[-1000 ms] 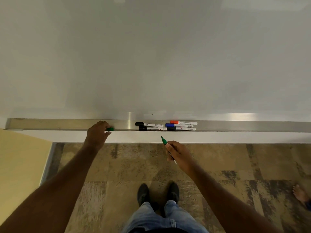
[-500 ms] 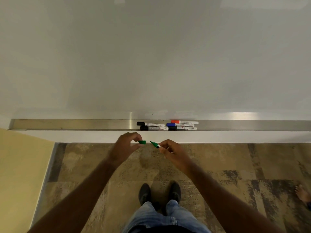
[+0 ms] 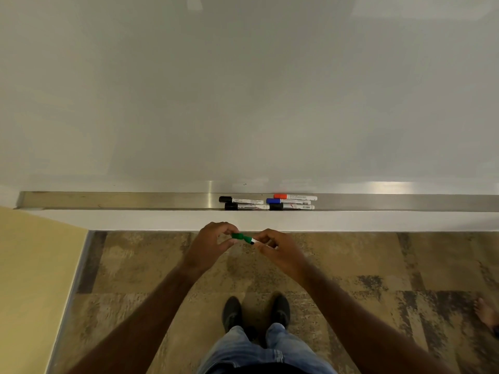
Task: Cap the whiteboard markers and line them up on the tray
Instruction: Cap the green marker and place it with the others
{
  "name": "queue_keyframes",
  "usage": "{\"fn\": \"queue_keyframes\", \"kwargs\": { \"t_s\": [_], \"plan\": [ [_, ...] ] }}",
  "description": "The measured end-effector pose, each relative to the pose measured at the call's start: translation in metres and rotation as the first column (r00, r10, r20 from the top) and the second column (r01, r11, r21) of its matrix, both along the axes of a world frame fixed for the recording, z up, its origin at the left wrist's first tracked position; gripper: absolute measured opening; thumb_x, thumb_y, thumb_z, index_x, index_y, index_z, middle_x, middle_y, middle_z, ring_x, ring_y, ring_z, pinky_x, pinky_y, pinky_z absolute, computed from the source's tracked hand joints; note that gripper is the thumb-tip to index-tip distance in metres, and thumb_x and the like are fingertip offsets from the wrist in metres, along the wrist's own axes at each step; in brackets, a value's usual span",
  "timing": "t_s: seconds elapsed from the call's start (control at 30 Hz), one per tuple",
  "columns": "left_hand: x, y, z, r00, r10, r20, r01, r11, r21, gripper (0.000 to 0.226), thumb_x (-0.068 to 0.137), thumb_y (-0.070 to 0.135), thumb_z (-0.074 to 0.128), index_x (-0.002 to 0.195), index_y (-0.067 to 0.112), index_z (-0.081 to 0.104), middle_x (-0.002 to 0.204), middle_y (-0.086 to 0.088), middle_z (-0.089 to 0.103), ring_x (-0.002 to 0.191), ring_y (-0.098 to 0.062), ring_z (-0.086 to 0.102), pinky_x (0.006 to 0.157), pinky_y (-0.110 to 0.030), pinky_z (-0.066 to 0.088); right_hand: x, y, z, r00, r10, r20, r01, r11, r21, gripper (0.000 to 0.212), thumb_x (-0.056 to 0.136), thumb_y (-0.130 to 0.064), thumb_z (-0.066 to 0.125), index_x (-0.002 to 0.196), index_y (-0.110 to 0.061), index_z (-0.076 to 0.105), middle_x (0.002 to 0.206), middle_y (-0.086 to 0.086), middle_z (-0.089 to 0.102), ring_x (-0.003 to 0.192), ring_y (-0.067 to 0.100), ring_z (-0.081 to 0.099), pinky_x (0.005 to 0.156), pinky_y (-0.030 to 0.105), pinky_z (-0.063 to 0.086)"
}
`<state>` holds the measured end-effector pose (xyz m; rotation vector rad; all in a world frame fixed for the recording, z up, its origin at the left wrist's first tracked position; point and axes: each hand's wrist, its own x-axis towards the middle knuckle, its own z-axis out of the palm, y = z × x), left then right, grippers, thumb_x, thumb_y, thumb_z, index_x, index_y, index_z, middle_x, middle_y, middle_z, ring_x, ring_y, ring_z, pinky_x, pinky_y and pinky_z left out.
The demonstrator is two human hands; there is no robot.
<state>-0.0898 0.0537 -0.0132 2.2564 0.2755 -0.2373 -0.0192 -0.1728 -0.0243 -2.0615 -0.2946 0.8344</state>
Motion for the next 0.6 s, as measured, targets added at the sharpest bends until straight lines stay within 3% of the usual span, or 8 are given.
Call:
{"fn": "queue_keyframes", "kwargs": {
  "t_s": [0.23, 0.33, 0.47, 0.6],
  "plan": [
    [0.004, 0.005, 0.004, 0.998, -0.043, -0.056, 0.038, 0.996, -0.087, 0.019, 0.096, 0.023, 0.076, 0.114, 0.031, 0.079, 0.105, 0.024, 0.07, 0.1, 0.005, 0.062, 0.086, -0.016, 0.049, 0.0, -0.002, 0.001, 1.0, 0.023, -0.005, -0.023, 0.999, -0.031, 0.02, 0.095, -0.038, 0.07, 0.115, -0.035, 0.073, 0.093, -0.026, 0.067, 0.085, 0.005, 0.071, 0.061, 0.011, 0.053],
    [0.003, -0.001, 0.003, 0.989, 0.106, -0.103, -0.126, 0.969, -0.212, 0.021, 0.093, 0.025, 0.08, 0.11, 0.038, 0.079, 0.106, 0.023, 0.075, 0.096, 0.001, 0.069, 0.087, -0.021, 0.057, 0.003, -0.001, 0.002, 1.0, 0.017, -0.016, -0.017, 1.0, -0.017, 0.02, 0.097, -0.037, 0.068, 0.116, -0.032, 0.071, 0.097, -0.019, 0.07, 0.085, 0.008, 0.07, 0.062, 0.012, 0.053],
    [-0.002, -0.02, -0.001, 0.933, 0.352, -0.081, -0.354, 0.847, -0.398, 0.027, 0.093, 0.026, 0.08, 0.117, 0.038, 0.076, 0.108, 0.022, 0.078, 0.102, 0.003, 0.072, 0.089, -0.024, 0.062, 0.003, 0.002, 0.004, 1.0, -0.001, -0.024, 0.002, 1.0, 0.027, 0.024, 0.1, -0.035, 0.065, 0.123, -0.026, 0.066, 0.11, -0.006, 0.071, 0.095, 0.012, 0.068, 0.076, 0.02, 0.057],
    [-0.005, -0.058, -0.002, 0.843, 0.507, -0.18, -0.515, 0.663, -0.543, 0.044, 0.092, 0.035, 0.079, 0.131, 0.05, 0.063, 0.109, 0.022, 0.08, 0.103, 0.0, 0.076, 0.078, -0.019, 0.062, -0.001, 0.009, 0.006, 0.998, -0.04, -0.051, 0.042, 0.998, 0.044, 0.023, 0.101, -0.036, 0.063, 0.121, -0.026, 0.062, 0.112, -0.005, 0.07, 0.099, 0.013, 0.068, 0.081, 0.023, 0.058]
  ]
}}
